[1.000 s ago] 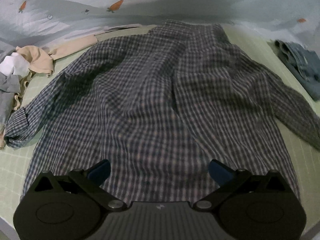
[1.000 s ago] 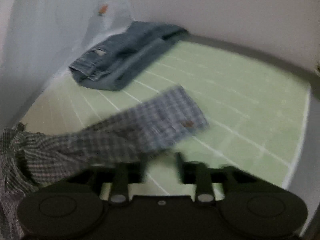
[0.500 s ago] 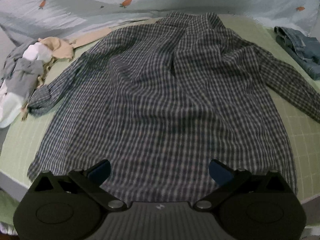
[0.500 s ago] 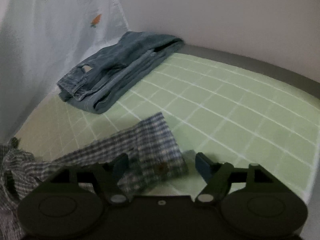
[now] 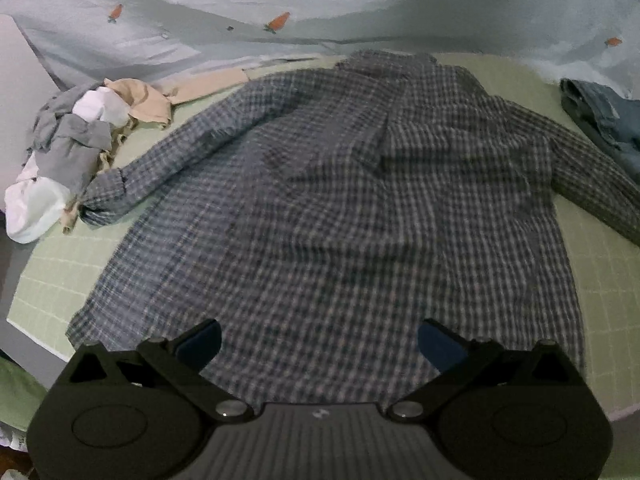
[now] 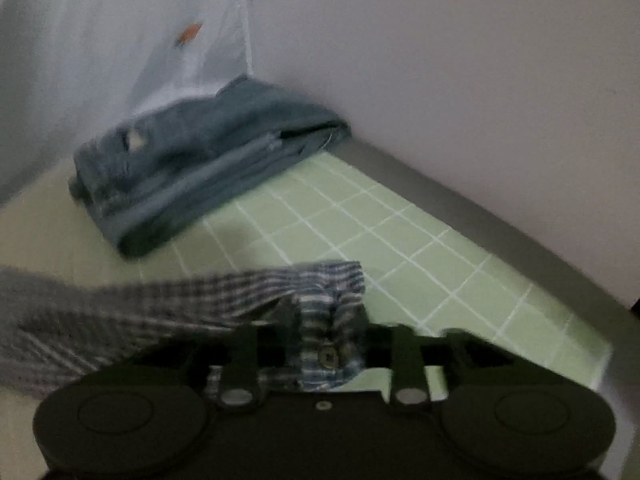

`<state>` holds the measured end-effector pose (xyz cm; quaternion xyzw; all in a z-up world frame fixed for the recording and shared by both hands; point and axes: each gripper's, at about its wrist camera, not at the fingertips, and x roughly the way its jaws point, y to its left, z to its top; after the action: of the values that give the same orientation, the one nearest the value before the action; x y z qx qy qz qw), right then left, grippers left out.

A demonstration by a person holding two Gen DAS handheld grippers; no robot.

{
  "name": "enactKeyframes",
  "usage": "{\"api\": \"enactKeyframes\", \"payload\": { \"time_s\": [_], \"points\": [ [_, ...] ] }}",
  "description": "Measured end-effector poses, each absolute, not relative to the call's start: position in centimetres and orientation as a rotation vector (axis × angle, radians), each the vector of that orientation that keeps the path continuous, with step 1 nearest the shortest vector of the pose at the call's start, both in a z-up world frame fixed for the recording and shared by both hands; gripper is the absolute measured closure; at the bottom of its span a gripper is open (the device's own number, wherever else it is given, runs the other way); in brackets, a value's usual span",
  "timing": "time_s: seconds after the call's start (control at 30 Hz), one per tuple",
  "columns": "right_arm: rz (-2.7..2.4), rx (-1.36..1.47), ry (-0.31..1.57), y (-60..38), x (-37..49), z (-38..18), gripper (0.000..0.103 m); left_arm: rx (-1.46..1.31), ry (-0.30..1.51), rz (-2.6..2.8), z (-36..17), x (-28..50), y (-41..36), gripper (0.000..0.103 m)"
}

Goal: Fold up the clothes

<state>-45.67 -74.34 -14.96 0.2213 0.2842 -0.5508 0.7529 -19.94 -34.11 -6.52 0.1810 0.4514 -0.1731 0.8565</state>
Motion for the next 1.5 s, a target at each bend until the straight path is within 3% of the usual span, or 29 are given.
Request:
{"api": "enactKeyframes", "payload": {
  "time_s": [0.07, 0.2, 0.4, 0.73, 0.83, 0.93, 1.0, 1.13, 1.17, 1.2, 1.23, 1.27, 1.5],
  "points": [
    [-1.165, 0.43, 0.61, -73.3, -44.7, -14.3, 0.022, 0.376, 0.943, -0.351, -6.2, -18.9, -33.8, 0.0],
    [-1.066, 0.337, 0.574, -71.5, -41.0, -12.8, 0.006, 0.37, 0.935, -0.346, -5.6, -16.1, -33.0, 0.0],
    [-0.878, 0.361, 0.527, -70.9, -31.3, -10.9, 0.005, 0.411, 0.851, -0.369, -4.2, -9.7, -33.6, 0.0],
    [-0.689, 0.388, 0.584, -70.2, -11.5, -10.0, 0.004, 0.445, 0.775, -0.547, -5.7, 9.6, -41.0, 0.003],
    [-0.585, 0.411, 0.64, -70.8, -5.0, -11.3, 0.01, 0.481, 0.805, -0.685, -8.0, 15.6, -45.3, 0.02],
    [-0.478, 0.465, 0.689, -71.7, 1.2, -13.2, 0.025, 0.517, 0.818, -0.81, -10.2, 20.5, -49.6, 0.03],
    [-0.439, 0.487, 0.729, -72.4, 5.0, -14.7, 0.034, 0.523, 0.847, -0.898, -11.8, 22.6, -52.3, 0.031],
    [-0.432, 0.464, 0.855, -72.9, 10.8, -17.1, 0.038, 0.503, 0.918, -1.004, -15.1, 26.1, -56.6, 0.029],
    [-0.417, 0.444, 0.856, -72.7, 11.6, -17.1, 0.066, 0.491, 0.938, -1.014, -16.0, 26.8, -57.3, 0.031],
    [-0.392, 0.441, 0.849, -72.5, 12.2, -17.0, 0.086, 0.485, 0.945, -1.017, -16.6, 27.0, -57.6, 0.044],
    [-0.369, 0.454, 0.844, -72.4, 12.8, -16.8, 0.096, 0.476, 0.917, -1.018, -16.8, 27.1, -57.7, 0.07],
    [-0.351, 0.448, 0.822, -72.3, 13.5, -16.5, 0.096, 0.463, 0.892, -1.018, -17.0, 27.2, -57.7, 0.096],
    [-0.34, 0.258, 0.647, -72.6, 19.3, -13.6, 0.102, 0.35, 0.751, -0.938, -14.9, 31.3, -57.2, 0.097]
  ]
}}
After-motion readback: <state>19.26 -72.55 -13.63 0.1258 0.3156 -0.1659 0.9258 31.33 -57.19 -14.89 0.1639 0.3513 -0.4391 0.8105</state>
